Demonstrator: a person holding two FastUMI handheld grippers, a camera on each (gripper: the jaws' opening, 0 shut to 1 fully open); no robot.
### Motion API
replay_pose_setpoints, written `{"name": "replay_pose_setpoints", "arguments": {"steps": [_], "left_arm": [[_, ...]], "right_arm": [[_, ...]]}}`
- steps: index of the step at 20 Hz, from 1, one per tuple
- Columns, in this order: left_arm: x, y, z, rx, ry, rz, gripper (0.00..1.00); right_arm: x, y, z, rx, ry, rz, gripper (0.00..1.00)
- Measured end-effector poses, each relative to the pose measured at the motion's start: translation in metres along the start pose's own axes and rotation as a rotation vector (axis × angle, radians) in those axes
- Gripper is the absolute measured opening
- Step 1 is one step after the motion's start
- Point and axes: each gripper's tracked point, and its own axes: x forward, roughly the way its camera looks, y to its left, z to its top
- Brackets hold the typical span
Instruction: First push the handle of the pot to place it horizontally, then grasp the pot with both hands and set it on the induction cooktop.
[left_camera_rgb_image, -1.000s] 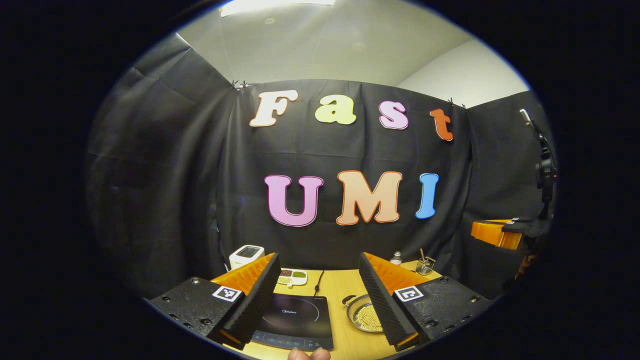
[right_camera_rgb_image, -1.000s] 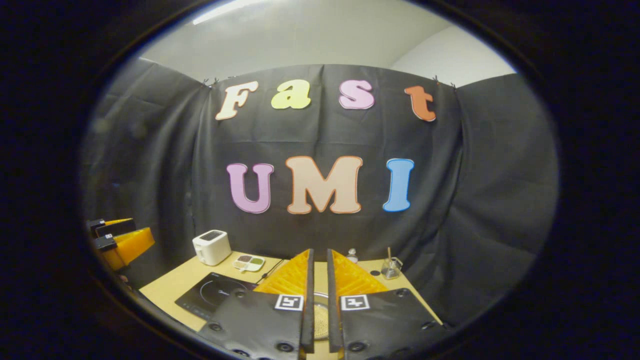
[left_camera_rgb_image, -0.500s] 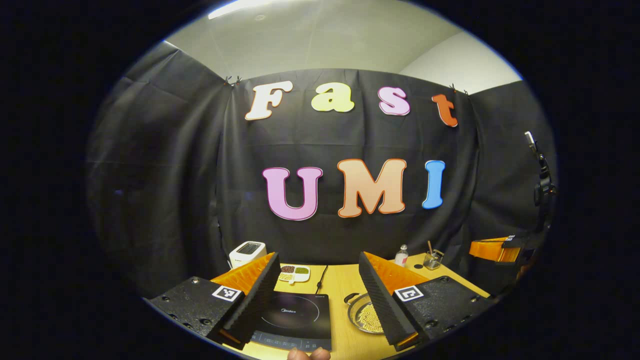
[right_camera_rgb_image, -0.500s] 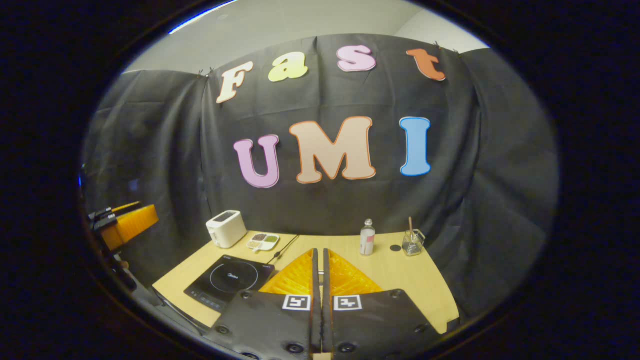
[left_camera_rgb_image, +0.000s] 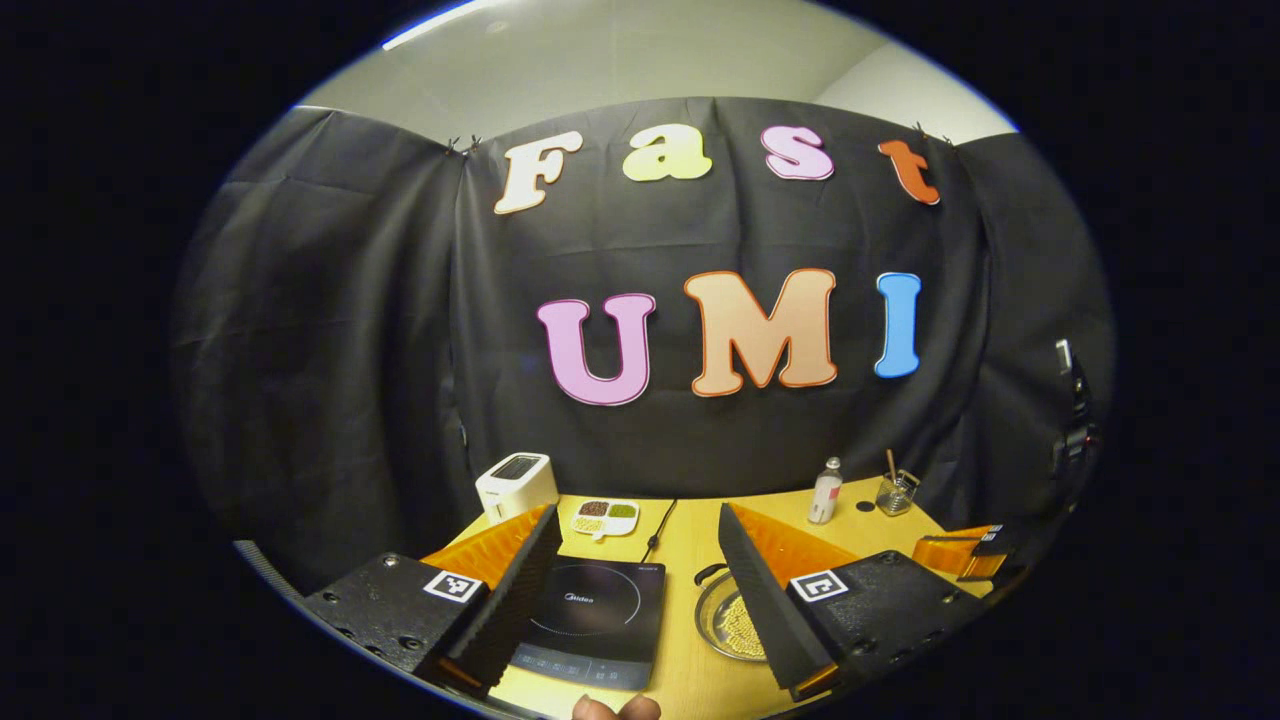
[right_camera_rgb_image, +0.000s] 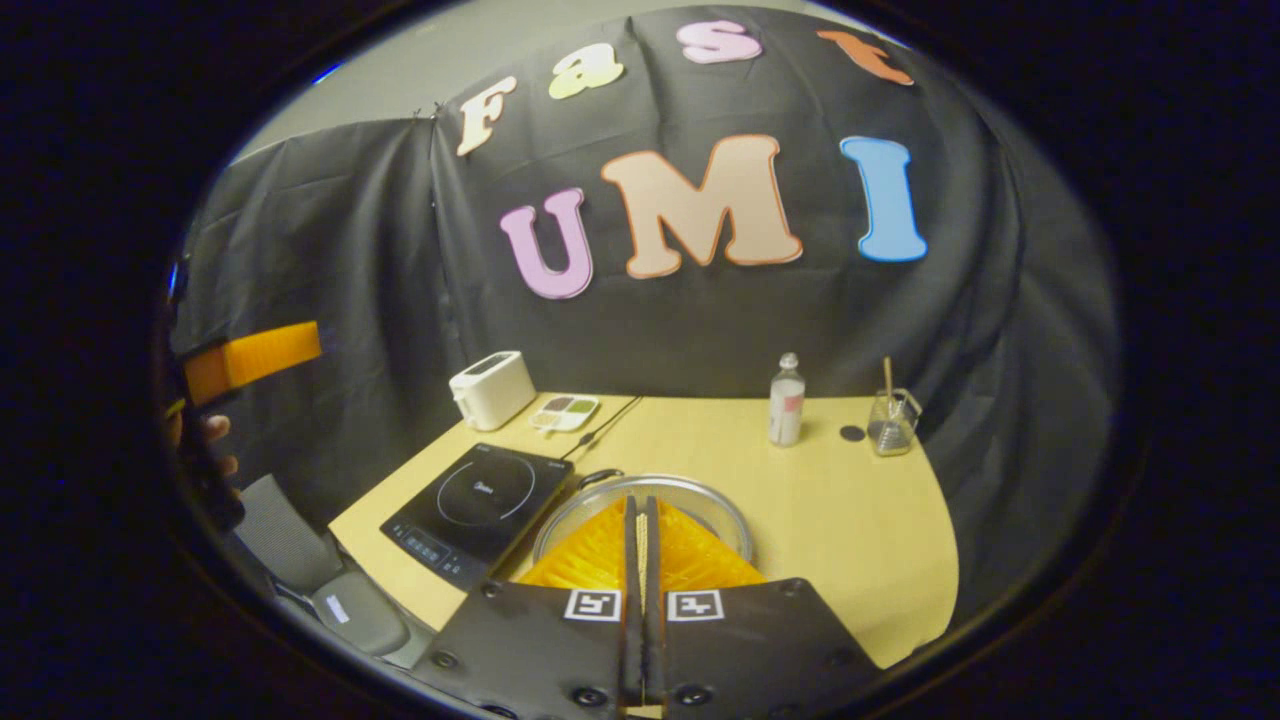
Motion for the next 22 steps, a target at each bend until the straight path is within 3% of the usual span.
{"name": "replay_pose_setpoints", "arguments": {"steps": [4,14,22], "left_arm": [[0.004,-0.009,-0.011,0.018,0.046,0.014,0.93],[0.008,-0.019,-0.027,0.048,0.106,0.018,1.0],[0.009,-0.022,-0.038,0.073,0.143,0.024,0.98]], "right_arm": [[0.011,-0.007,-0.04,-0.02,0.087,0.042,0.0],[0.029,-0.007,-0.139,-0.032,0.32,0.098,0.0],[0.032,-0.012,-0.192,-0.055,0.464,0.107,0.03]]}}
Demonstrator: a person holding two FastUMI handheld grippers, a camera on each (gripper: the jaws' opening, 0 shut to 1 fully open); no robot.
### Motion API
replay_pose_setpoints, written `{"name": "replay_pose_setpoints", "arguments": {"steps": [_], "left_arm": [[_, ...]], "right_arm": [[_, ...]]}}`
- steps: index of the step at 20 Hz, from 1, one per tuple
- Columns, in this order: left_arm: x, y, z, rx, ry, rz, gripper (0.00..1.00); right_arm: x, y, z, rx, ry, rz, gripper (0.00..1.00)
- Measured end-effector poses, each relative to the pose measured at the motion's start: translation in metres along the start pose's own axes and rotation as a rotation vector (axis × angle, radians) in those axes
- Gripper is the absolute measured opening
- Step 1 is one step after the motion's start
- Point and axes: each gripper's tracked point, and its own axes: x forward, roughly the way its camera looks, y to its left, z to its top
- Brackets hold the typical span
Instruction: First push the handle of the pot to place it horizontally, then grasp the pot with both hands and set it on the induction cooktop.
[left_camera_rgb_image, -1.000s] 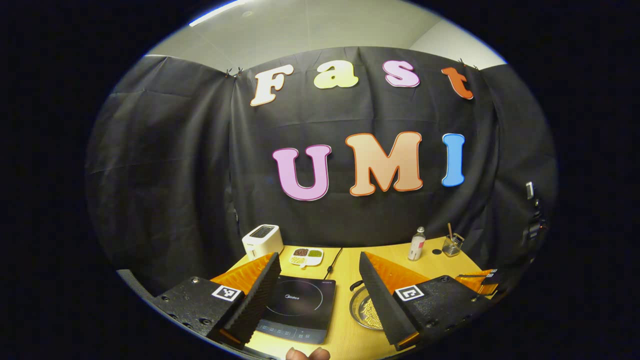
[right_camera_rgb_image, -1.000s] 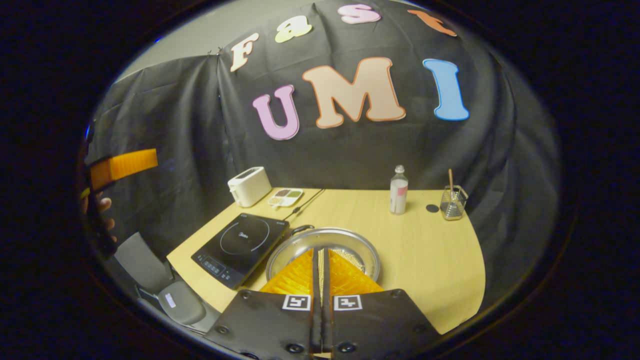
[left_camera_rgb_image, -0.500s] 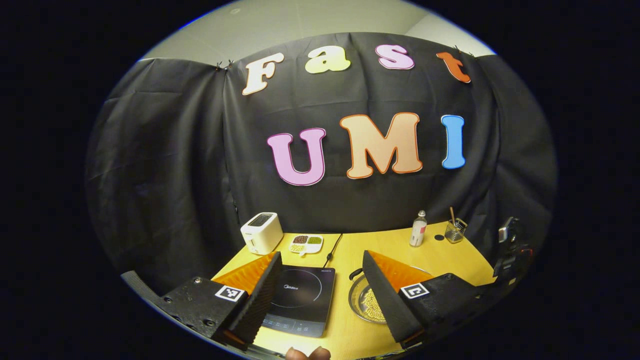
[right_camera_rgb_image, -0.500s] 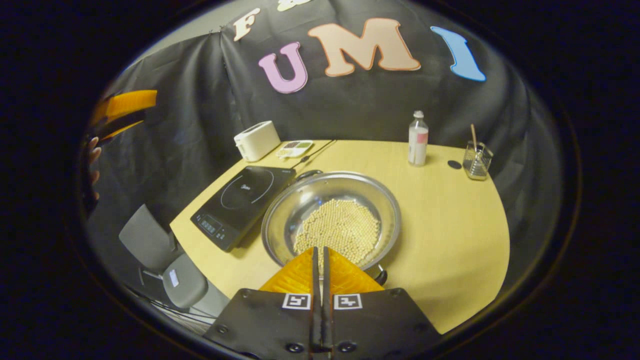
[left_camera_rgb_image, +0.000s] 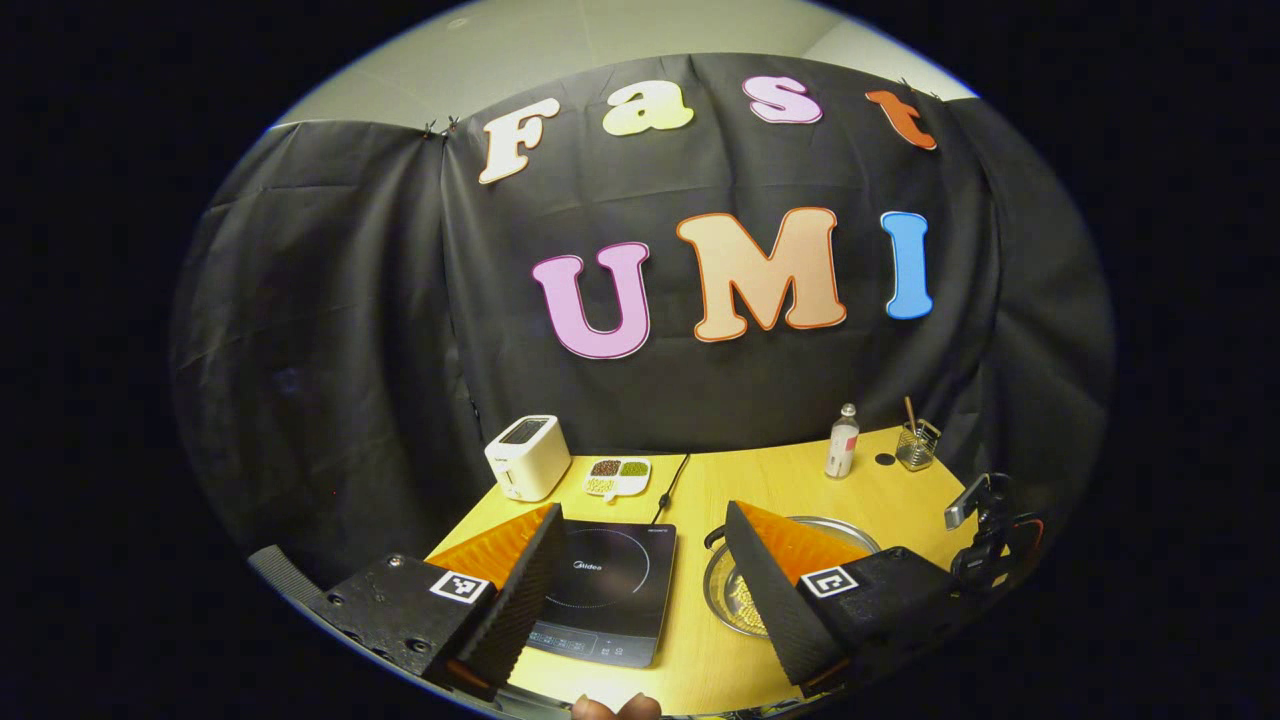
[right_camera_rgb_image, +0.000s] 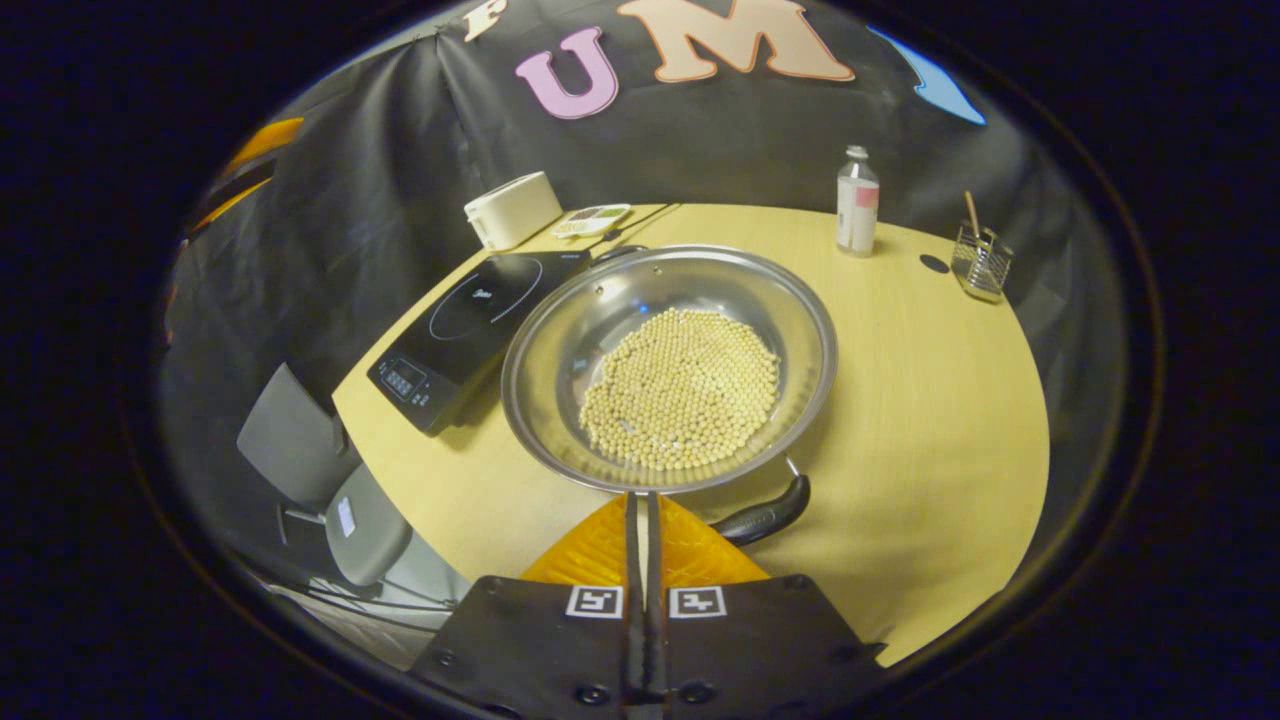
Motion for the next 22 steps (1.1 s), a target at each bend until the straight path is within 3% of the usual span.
{"name": "replay_pose_setpoints", "arguments": {"steps": [3,22], "left_arm": [[0.002,-0.002,-0.001,-0.006,0.007,0.001,0.98],[0.008,-0.006,-0.001,-0.006,0.007,0.012,0.98]], "right_arm": [[0.008,-0.005,-0.014,-0.003,0.047,-0.005,0.03],[0.016,-0.051,-0.006,0.081,0.069,-0.06,0.0]]}}
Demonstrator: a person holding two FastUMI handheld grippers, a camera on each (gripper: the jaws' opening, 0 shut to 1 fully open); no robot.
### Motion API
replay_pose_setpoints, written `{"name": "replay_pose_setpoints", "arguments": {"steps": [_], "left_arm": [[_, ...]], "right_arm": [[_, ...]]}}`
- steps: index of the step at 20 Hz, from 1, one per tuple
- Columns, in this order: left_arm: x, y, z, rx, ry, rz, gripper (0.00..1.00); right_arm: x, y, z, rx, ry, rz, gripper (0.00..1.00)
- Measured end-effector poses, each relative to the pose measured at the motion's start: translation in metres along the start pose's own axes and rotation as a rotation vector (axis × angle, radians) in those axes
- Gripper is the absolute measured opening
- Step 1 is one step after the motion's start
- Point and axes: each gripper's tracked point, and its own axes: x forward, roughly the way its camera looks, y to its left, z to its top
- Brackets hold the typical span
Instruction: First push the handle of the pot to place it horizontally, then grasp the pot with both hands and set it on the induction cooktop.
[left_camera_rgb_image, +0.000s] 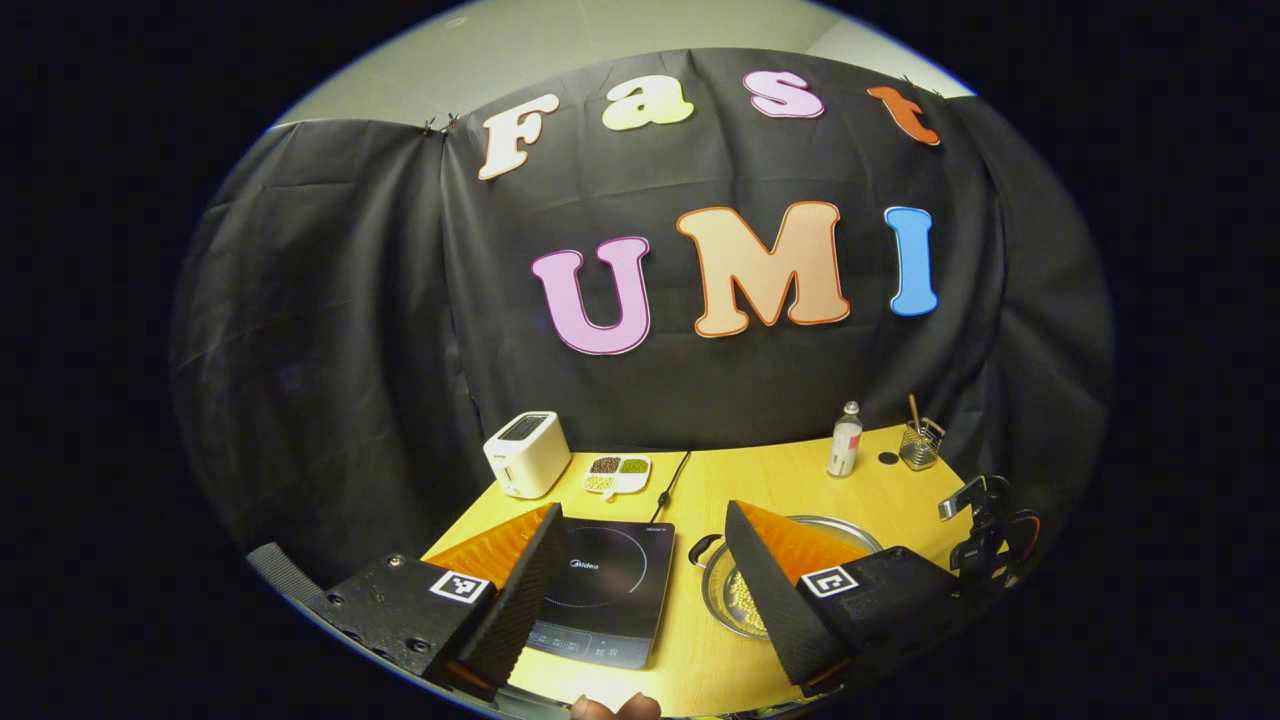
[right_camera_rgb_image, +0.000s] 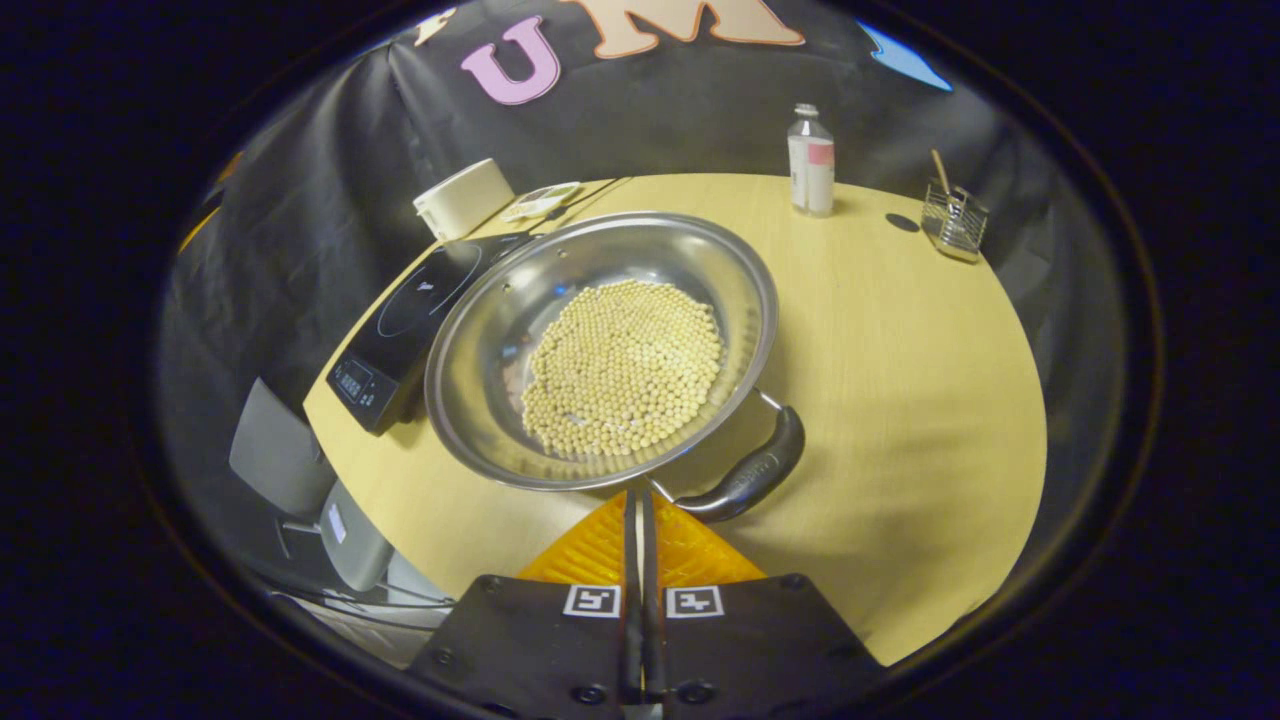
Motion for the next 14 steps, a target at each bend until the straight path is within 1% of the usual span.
{"name": "replay_pose_setpoints", "arguments": {"steps": [3,4,8,12,13,14], "left_arm": [[0.002,0.0,0.001,-0.002,0.004,0.001,0.98],[0.003,0.0,0.0,-0.001,0.005,0.0,0.98],[0.003,0.0,0.0,0.002,0.001,0.002,0.98],[0.006,-0.004,-0.003,-0.031,-0.003,-0.003,0.98],[0.007,-0.004,-0.007,-0.043,0.005,-0.004,0.98],[0.008,-0.004,-0.008,-0.056,0.009,-0.005,0.98]], "right_arm": [[0.002,-0.009,0.005,0.007,-0.003,-0.008,0.0],[0.003,-0.013,0.007,0.009,-0.006,-0.012,0.03],[0.007,-0.03,0.016,0.022,-0.013,-0.041,0.03],[0.012,-0.042,0.024,0.014,-0.002,-0.07,0.02],[0.013,-0.045,0.026,-0.005,-0.007,-0.08,0.05],[0.015,-0.05,0.03,-0.016,-0.013,-0.098,0.02]]}}
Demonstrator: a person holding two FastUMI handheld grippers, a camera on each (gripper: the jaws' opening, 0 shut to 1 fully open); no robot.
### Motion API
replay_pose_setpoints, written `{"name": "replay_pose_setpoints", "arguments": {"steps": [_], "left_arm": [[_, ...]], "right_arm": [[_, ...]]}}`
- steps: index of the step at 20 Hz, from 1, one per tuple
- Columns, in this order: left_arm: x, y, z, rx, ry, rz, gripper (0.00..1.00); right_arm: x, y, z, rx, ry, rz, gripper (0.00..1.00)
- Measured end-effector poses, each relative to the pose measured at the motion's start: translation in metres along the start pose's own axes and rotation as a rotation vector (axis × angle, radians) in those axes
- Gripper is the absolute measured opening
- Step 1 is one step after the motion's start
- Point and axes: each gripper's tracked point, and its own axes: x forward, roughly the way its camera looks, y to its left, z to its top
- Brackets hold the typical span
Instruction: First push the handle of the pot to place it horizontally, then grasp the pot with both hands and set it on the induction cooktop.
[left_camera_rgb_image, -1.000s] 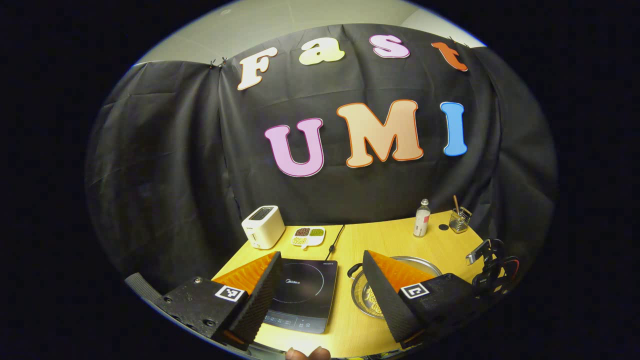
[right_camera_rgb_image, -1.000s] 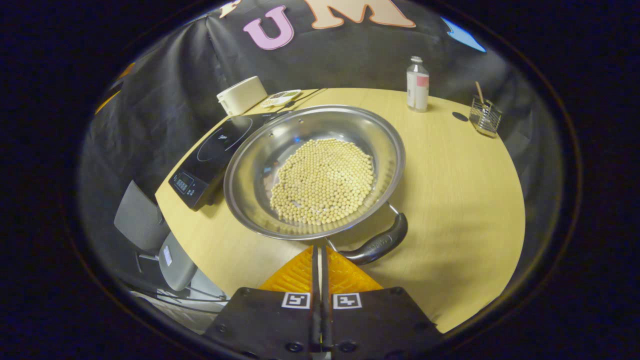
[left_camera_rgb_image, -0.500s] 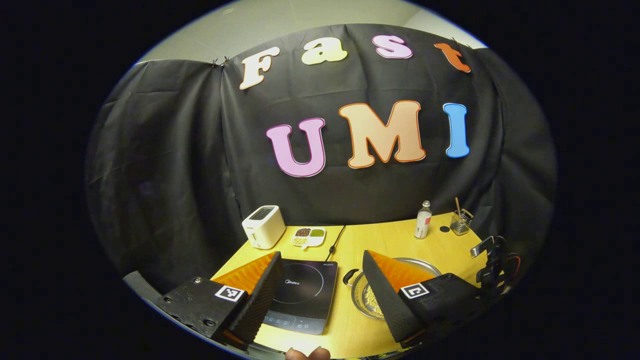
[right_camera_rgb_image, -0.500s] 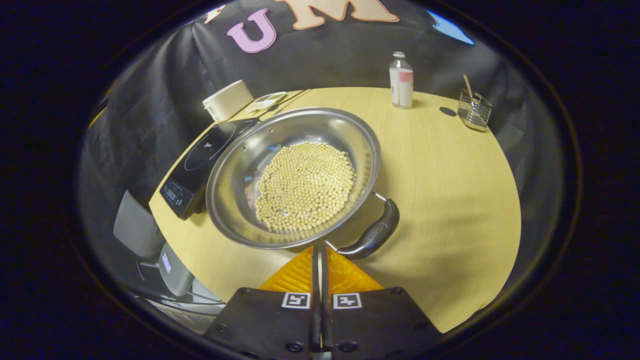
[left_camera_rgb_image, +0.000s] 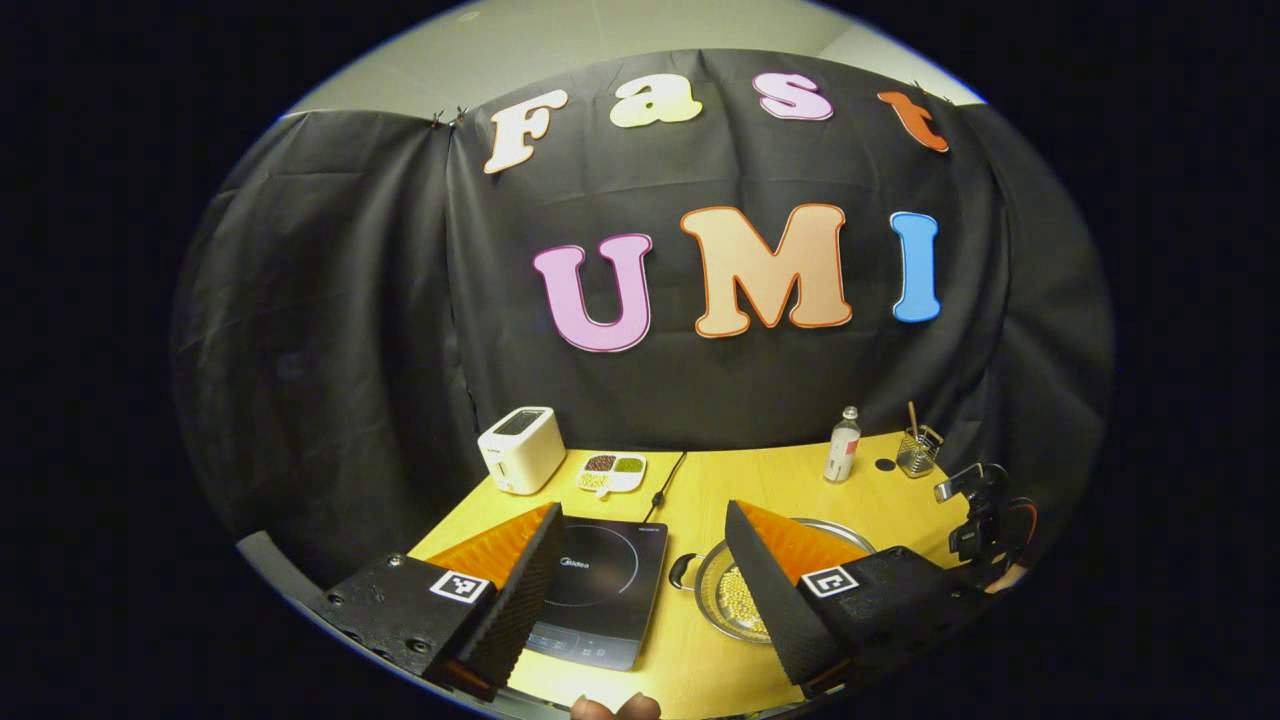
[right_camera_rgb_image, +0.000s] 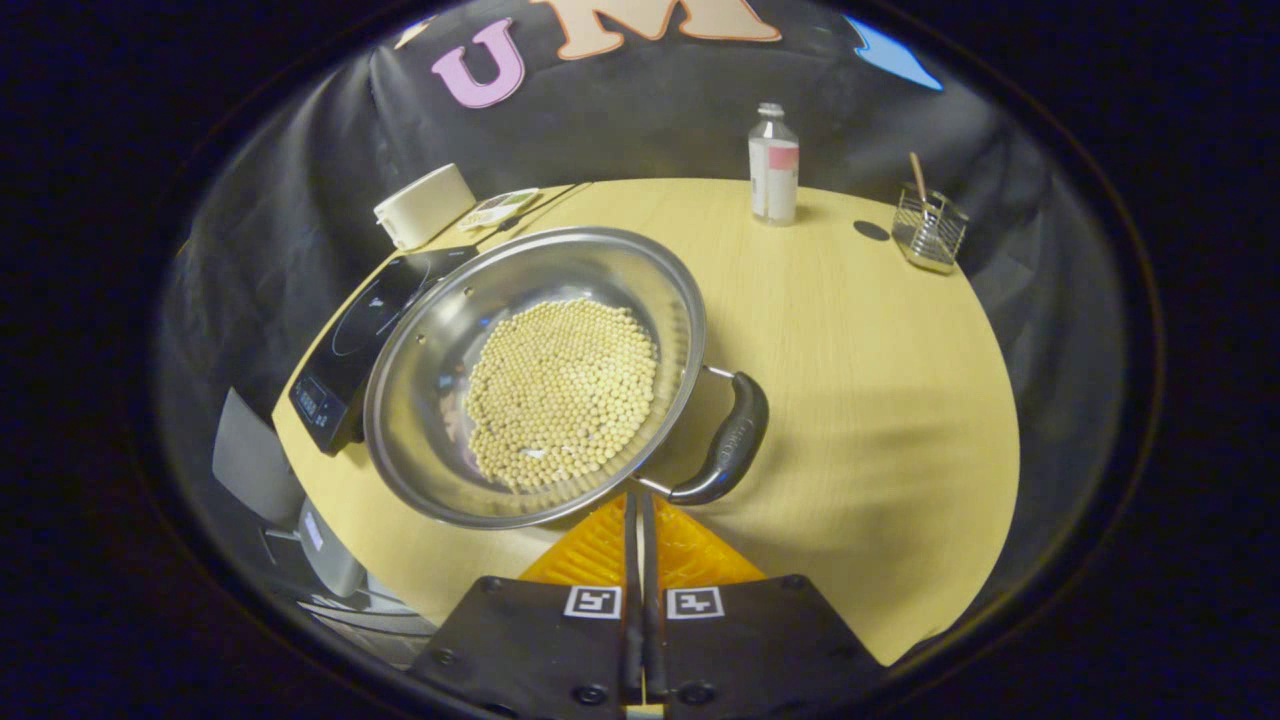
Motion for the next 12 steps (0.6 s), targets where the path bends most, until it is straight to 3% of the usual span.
{"name": "replay_pose_setpoints", "arguments": {"steps": [4,10,12], "left_arm": [[0.002,0.002,-0.005,-0.031,0.016,-0.003,0.98],[0.017,-0.004,-0.019,-0.054,0.031,-0.073,0.98],[0.026,-0.005,-0.028,-0.077,0.053,-0.118,0.98]], "right_arm": [[0.001,-0.01,0.004,0.029,0.007,-0.026,0.02],[-0.018,-0.015,0.012,0.076,-0.022,-0.08,0.0],[-0.022,-0.012,0.01,0.094,-0.009,-0.098,0.07]]}}
